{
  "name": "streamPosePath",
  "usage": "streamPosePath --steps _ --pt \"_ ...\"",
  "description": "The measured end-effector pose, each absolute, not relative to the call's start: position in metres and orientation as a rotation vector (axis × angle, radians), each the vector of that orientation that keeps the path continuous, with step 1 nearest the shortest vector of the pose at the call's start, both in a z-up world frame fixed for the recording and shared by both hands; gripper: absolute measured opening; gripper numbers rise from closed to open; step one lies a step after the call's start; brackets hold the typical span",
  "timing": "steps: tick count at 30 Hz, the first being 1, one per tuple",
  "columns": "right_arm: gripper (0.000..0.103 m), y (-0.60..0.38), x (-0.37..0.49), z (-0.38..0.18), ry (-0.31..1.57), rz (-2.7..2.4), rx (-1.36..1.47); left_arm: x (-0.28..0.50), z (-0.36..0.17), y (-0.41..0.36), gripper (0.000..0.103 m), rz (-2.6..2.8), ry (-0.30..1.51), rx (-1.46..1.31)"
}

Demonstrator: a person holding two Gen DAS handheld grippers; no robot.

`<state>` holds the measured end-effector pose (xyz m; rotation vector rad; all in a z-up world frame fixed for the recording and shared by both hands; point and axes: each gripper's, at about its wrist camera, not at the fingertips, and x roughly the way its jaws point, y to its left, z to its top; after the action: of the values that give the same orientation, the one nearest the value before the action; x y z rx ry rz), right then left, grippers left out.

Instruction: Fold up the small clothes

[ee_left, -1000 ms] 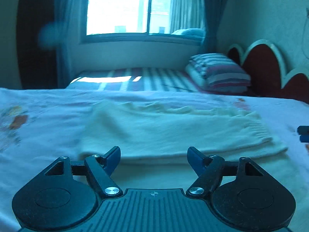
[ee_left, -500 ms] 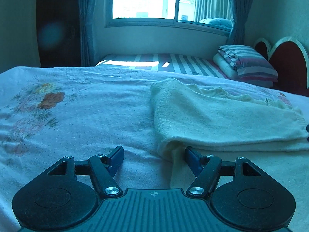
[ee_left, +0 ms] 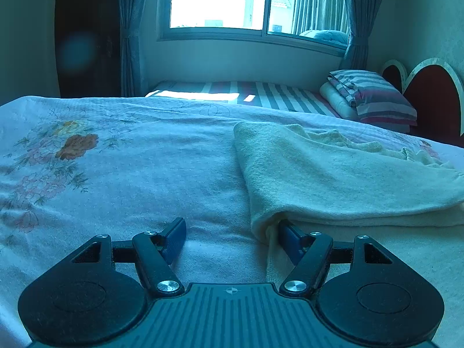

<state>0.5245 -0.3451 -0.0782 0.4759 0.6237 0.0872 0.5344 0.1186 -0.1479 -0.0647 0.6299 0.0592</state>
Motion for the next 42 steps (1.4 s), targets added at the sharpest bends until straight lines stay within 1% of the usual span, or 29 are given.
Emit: streamPosePath --steps 13,15,18,19,21,23,25,28,29,31,33,35,37,39,40,42 --pt "0.006 -0.361 0.518 -0.099 0.699 0.036 0.479 0.535 -0.148 0.120 0.070 0.073 0.632 -0.080" --pt "0.005 -0.365 0.513 -0.102 0.698 0.034 0.485 0.531 -0.148 0.121 0.070 0.073 0.639 -0.072" --pt "0.015 -0.375 0.496 -0.091 0.661 -0.003 0.466 0.517 -0.143 0.130 0.070 0.088 0.644 -0.050" --pt "0.016 -0.378 0.491 -0.083 0.635 -0.015 0.430 0.512 -0.137 0.133 0.070 0.096 0.623 -0.054" --pt "0.016 -0.375 0.490 -0.072 0.597 0.008 0.360 0.512 -0.122 0.134 0.070 0.077 0.567 -0.048" --pt "0.016 -0.365 0.503 -0.066 0.586 0.047 0.277 0.527 -0.113 0.122 0.070 0.041 0.549 -0.024" --pt "0.016 -0.351 0.517 -0.068 0.596 0.080 0.199 0.548 -0.115 0.109 0.070 0.021 0.579 0.004" --pt "0.012 -0.336 0.538 -0.090 0.693 0.072 0.044 0.568 -0.134 0.103 0.070 0.037 0.667 0.012" --pt "0.012 -0.337 0.539 -0.096 0.704 0.078 0.017 0.568 -0.136 0.106 0.070 0.029 0.671 -0.013" --pt "0.013 -0.337 0.540 -0.086 0.706 0.088 0.015 0.567 -0.127 0.111 0.070 0.027 0.639 -0.057" --pt "0.018 -0.336 0.544 -0.074 0.654 0.101 0.037 0.580 -0.119 0.110 0.070 0.013 0.607 -0.054" --pt "0.018 -0.332 0.558 -0.069 0.637 0.115 0.050 0.604 -0.118 0.107 0.070 0.022 0.619 -0.044" --pt "0.018 -0.325 0.574 -0.072 0.639 0.125 0.022 0.627 -0.123 0.105 0.070 0.039 0.628 -0.034" --pt "0.018 -0.320 0.587 -0.083 0.678 0.123 -0.012 0.650 -0.139 0.107 0.070 0.043 0.704 -0.020" --pt "0.018 -0.320 0.594 -0.092 0.723 0.111 -0.033 0.653 -0.145 0.109 0.074 0.035 0.688 -0.023" --pt "0.018 -0.325 0.592 -0.096 0.722 0.114 -0.032 0.652 -0.139 0.109 0.074 0.035 0.702 -0.007"
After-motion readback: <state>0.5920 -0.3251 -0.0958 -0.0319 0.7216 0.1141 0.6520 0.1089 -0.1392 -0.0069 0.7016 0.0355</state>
